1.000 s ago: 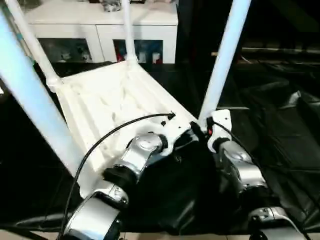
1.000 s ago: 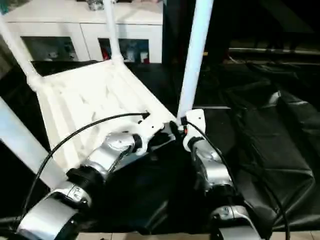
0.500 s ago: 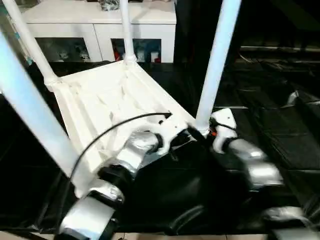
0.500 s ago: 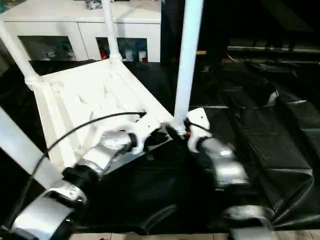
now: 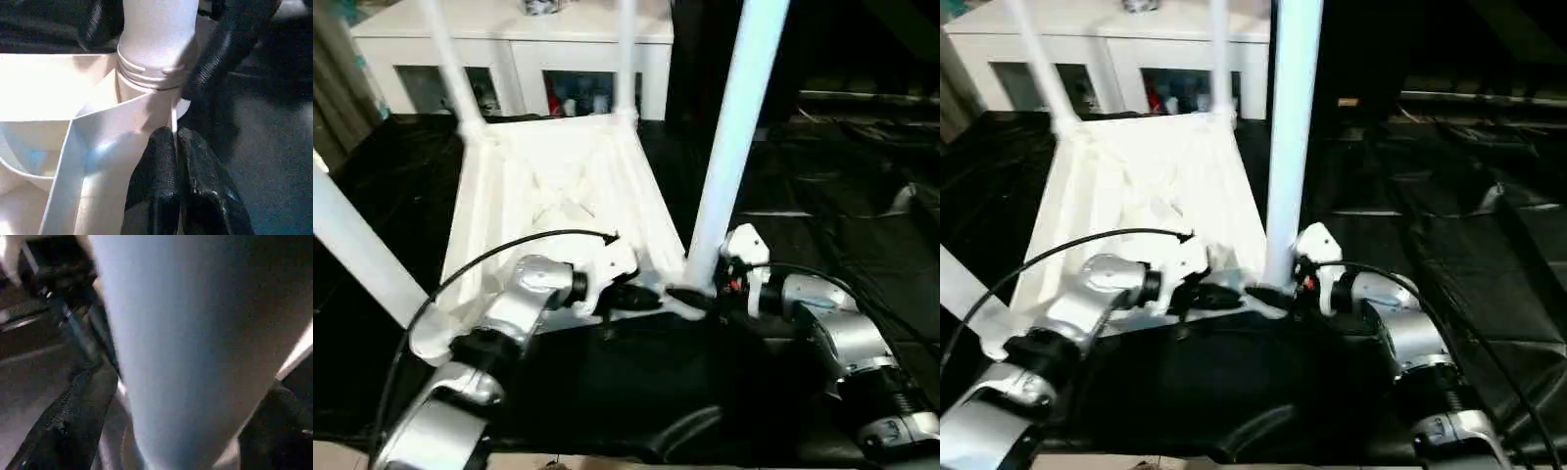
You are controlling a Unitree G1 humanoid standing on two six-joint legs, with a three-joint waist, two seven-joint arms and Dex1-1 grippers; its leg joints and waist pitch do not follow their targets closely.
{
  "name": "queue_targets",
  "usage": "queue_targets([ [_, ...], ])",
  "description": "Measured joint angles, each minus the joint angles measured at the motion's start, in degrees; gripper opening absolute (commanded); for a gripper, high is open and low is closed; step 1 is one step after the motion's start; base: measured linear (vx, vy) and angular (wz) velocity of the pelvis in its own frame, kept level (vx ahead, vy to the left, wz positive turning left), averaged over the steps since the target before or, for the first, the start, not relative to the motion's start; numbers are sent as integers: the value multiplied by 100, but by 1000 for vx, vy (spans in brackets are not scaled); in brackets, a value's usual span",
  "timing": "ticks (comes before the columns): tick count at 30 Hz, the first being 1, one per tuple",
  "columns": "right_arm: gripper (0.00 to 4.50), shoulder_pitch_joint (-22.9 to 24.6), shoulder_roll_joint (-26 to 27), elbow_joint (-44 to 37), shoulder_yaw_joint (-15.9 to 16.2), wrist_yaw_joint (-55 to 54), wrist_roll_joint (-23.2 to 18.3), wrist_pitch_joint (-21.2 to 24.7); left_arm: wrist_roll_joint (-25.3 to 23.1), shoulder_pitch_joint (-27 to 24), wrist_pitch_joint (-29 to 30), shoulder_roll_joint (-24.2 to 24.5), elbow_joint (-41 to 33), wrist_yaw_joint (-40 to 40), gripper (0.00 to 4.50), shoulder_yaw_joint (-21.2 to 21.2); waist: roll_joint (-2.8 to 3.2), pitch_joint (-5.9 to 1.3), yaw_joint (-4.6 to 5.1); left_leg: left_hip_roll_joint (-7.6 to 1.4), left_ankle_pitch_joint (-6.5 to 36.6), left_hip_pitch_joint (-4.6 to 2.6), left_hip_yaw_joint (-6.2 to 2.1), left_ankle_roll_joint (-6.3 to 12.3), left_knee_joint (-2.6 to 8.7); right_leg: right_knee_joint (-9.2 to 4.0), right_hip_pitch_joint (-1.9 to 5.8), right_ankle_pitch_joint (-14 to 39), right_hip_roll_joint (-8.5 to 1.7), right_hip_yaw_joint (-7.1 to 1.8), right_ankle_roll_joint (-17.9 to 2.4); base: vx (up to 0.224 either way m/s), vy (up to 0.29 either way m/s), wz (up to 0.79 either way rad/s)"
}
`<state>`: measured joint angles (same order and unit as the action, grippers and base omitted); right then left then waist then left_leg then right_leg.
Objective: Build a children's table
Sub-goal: Rotate leg to tighten
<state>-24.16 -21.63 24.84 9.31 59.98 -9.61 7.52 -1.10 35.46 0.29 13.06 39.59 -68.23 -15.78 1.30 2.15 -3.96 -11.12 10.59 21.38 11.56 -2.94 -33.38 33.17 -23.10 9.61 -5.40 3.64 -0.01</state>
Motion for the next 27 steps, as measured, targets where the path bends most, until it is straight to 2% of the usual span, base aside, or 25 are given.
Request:
queue_targets([
  [15, 252, -4, -108, 5, 29, 47, 125, -175, 2, -17, 1, 3, -38, -21, 0, -26, -2, 1, -79, -1, 0, -3, 0, 0, 1, 3, 0, 1, 0, 1, 1, 0, 0, 0],
  [22, 248, 40, -101, 7, 15, -26, 131, -210, -24, -17, -5, -26, -32, 49, 0, -26, -2, 1, -92, -1, -1, -5, 0, 0, -2, 5, 2, 1, 1, 0, 1, 0, 0, 0],
  [24, 247, 55, 76, 154, -121, -452, 151, -209, -116, 23, -15, -155, 58, 432, 0, -21, -3, 0, -81, -1, 0, -22, -1, -1, -8, 6, 19, 0, 0, -2, 0, 0, 0, 0],
  [27, 247, -21, 474, 477, -466, -1427, 183, -199, -263, 176, 103, -468, 317, 1175, 0, 39, 0, -2, 6, 5, 0, -37, -1, -2, -11, 5, 30, 0, 0, -12, 1, 0, 0, 0],
])
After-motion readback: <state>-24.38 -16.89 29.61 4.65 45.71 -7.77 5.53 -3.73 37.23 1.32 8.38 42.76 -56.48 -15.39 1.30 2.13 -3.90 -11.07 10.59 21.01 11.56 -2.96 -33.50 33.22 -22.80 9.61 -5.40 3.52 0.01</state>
